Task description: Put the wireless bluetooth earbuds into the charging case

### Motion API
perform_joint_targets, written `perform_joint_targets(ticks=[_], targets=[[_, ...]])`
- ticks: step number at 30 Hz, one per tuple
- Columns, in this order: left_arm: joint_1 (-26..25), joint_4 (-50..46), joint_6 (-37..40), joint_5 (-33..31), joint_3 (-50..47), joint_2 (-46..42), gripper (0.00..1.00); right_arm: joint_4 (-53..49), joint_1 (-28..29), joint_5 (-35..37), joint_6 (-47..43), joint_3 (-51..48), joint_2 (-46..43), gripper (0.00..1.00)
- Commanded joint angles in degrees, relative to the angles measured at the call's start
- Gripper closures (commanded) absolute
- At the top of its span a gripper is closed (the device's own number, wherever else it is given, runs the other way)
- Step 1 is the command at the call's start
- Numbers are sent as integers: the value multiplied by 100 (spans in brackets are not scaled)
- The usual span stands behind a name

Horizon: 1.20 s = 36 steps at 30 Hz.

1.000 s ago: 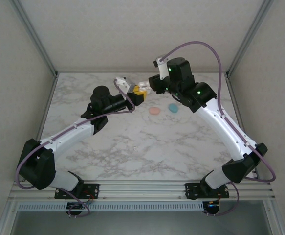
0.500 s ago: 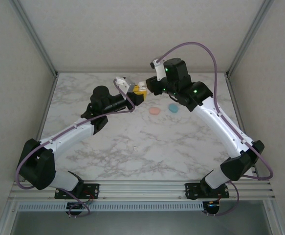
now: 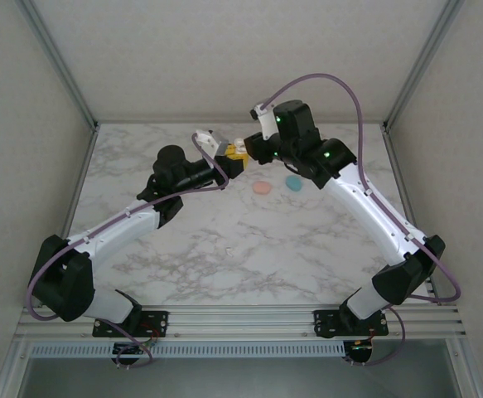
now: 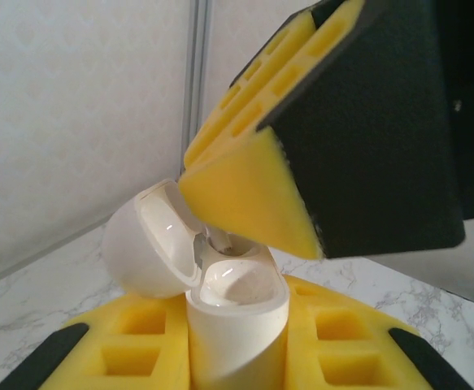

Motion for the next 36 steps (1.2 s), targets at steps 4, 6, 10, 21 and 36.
perform_joint_targets(ticks=[4,6,10,21,36], targets=[[-43,439,-101,-44,115,-127,100,-119,62,-257,-114,-93,-16,73],[-50,435,-101,-43,115,-132,100,-152,67,-305,-114,-63,0,72],[-48,448,-101,-43,115,-144,100,-273,61,-519,-53,20,35,69],[-43,484,-76,-18,79,-232,100,-510,44,-664,199,187,169,64],[-45,452,-33,49,44,-274,100,-429,-164,-962,636,337,195,57]])
